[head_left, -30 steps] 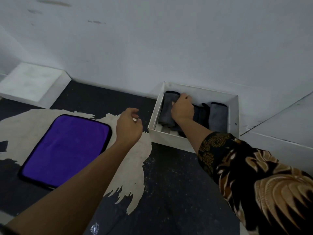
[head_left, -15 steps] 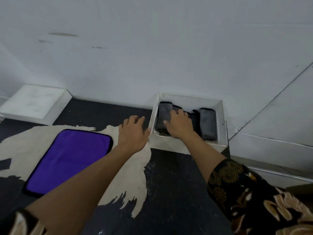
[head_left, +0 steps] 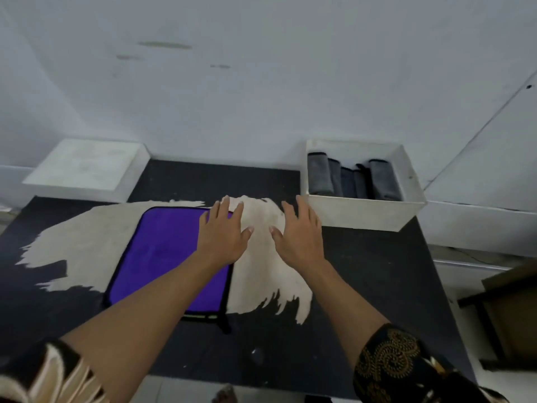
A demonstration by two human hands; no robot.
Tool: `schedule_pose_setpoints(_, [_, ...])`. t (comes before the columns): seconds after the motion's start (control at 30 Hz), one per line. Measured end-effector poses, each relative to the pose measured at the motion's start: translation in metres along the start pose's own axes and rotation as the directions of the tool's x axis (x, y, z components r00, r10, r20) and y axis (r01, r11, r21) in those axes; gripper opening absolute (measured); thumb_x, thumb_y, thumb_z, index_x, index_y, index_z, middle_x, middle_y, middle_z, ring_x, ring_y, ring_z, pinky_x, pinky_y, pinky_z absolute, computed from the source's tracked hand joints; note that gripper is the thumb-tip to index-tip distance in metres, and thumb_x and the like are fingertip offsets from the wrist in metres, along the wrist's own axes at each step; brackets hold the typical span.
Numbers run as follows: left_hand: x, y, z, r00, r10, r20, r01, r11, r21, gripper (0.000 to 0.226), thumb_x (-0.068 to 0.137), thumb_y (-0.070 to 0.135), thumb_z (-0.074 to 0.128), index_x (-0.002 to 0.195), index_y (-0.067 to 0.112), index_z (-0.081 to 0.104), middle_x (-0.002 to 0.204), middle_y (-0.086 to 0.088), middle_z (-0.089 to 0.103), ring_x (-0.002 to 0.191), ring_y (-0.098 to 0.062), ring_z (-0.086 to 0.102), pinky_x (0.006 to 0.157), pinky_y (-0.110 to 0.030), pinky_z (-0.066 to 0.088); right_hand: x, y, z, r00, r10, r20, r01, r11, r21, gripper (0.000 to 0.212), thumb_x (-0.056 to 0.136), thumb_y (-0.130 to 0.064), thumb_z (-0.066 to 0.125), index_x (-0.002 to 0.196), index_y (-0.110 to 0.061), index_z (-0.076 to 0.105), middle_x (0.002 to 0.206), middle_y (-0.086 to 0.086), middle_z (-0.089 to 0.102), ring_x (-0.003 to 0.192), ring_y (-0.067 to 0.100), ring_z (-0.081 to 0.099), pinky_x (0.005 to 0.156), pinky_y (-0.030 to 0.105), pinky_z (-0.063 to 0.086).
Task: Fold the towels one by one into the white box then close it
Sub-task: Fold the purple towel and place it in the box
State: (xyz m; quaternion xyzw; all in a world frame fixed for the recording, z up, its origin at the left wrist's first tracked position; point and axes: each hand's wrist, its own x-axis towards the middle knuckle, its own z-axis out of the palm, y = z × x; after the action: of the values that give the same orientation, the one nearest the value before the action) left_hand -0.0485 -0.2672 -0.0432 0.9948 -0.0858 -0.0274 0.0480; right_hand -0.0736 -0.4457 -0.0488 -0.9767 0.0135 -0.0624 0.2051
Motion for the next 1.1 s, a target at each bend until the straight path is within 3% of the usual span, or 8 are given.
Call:
schedule_pose_setpoints(0.1, [-0.037, -0.052, 0.013, 0.999, -0.029, 0.043, 0.028, 0.999, 0.028, 0.067, 0.098, 0.055, 0.033, 0.154, 0.023, 0.016, 0.162, -0.012, 0.011, 0.148, -0.032, 0.013, 0.117, -0.049, 0.020, -0.028, -0.043, 0.026, 0.999, -0.008, 0.046, 0.007, 1.000, 0.001, 0.062, 0.093, -0.043, 0.056, 0.146, -0.020, 0.034, 0.159, 0.012, 0.020, 0.145, 0.030, 0.019, 0.116, 0.043, 0.020])
schedule_pose_setpoints(0.23, [-0.084, -0.113, 0.037, 0.983, -0.075, 0.166, 0.071, 0.997, 0.030, 0.070, 0.097, 0.052, 0.040, 0.155, 0.027, 0.011, 0.162, -0.010, 0.008, 0.148, -0.031, 0.014, 0.115, -0.049, 0.022, -0.067, -0.091, 0.064, 0.978, -0.026, 0.205, 0.026, 1.000, 0.002, 0.061, 0.094, -0.041, 0.058, 0.145, -0.021, 0.032, 0.154, 0.010, 0.024, 0.136, 0.027, 0.032, 0.107, 0.040, 0.034])
schedule_pose_setpoints(0.33, [-0.116, -0.148, 0.060, 0.948, -0.078, 0.310, 0.071, 0.997, 0.034, 0.071, 0.096, 0.045, 0.046, 0.155, 0.031, 0.010, 0.162, -0.010, 0.011, 0.146, -0.031, 0.019, 0.115, -0.049, 0.024, -0.095, -0.112, 0.095, 0.934, -0.076, 0.348, 0.096, 0.995, -0.041, 0.054, 0.092, -0.035, 0.061, 0.138, -0.018, 0.039, 0.141, 0.011, 0.036, 0.122, 0.028, 0.042, 0.097, 0.039, 0.047])
schedule_pose_setpoints(0.43, [-0.141, -0.166, 0.076, 0.919, -0.052, 0.392, 0.038, 0.998, 0.043, 0.068, 0.096, 0.039, 0.050, 0.154, 0.034, 0.015, 0.162, -0.007, 0.008, 0.146, -0.030, 0.018, 0.114, -0.048, 0.026, -0.114, -0.116, 0.116, 0.867, -0.110, 0.486, 0.170, 0.982, -0.080, 0.050, 0.091, -0.028, 0.060, 0.137, -0.016, 0.043, 0.136, 0.010, 0.040, 0.121, 0.030, 0.043, 0.097, 0.041, 0.047])
schedule_pose_setpoints(0.63, [-0.145, -0.179, 0.082, 0.954, 0.004, 0.300, -0.007, 1.000, 0.009, 0.050, 0.098, 0.032, 0.047, 0.147, 0.034, 0.037, 0.159, -0.010, 0.024, 0.141, -0.032, 0.030, 0.109, -0.047, 0.033, -0.115, -0.113, 0.130, 0.867, -0.115, 0.486, 0.200, 0.972, -0.126, 0.033, 0.097, -0.031, 0.051, 0.128, -0.018, 0.055, 0.129, 0.005, 0.047, 0.111, 0.026, 0.050, 0.091, 0.038, 0.049])
schedule_pose_setpoints(0.83, [-0.141, -0.180, 0.089, 0.965, -0.006, 0.262, 0.003, 1.000, 0.014, 0.051, 0.093, 0.033, 0.056, 0.142, 0.026, 0.044, 0.150, -0.009, 0.039, 0.129, -0.031, 0.044, 0.103, -0.041, 0.044, -0.108, -0.118, 0.131, 0.850, -0.113, 0.514, 0.229, 0.959, -0.168, 0.036, 0.095, -0.037, 0.056, 0.124, -0.016, 0.056, 0.125, 0.006, 0.048, 0.109, 0.026, 0.053, 0.086, 0.038, 0.052])
schedule_pose_setpoints(1.0, [-0.140, -0.174, 0.094, 0.966, -0.013, 0.258, 0.008, 1.000, 0.021, 0.041, 0.082, 0.029, 0.068, 0.121, 0.020, 0.060, 0.125, -0.013, 0.059, 0.100, -0.030, 0.062, 0.073, -0.037, 0.057, -0.109, -0.125, 0.125, 0.820, -0.124, 0.558, 0.310, 0.917, -0.252, 0.030, 0.091, -0.018, 0.058, 0.121, -0.010, 0.056, 0.123, 0.013, 0.049, 0.105, 0.029, 0.055, 0.081, 0.040, 0.052])
schedule_pose_setpoints(1.1, [-0.137, -0.172, 0.091, 0.966, 0.007, 0.259, -0.022, 0.998, 0.057, 0.035, 0.083, 0.035, 0.068, 0.114, 0.020, 0.060, 0.111, -0.011, 0.061, 0.082, -0.025, 0.063, 0.057, -0.032, 0.050, -0.114, -0.133, 0.125, 0.824, -0.142, 0.549, 0.354, 0.885, -0.302, 0.025, 0.092, -0.011, 0.052, 0.116, -0.006, 0.058, 0.117, 0.016, 0.053, 0.099, 0.030, 0.057, 0.074, 0.039, 0.051])
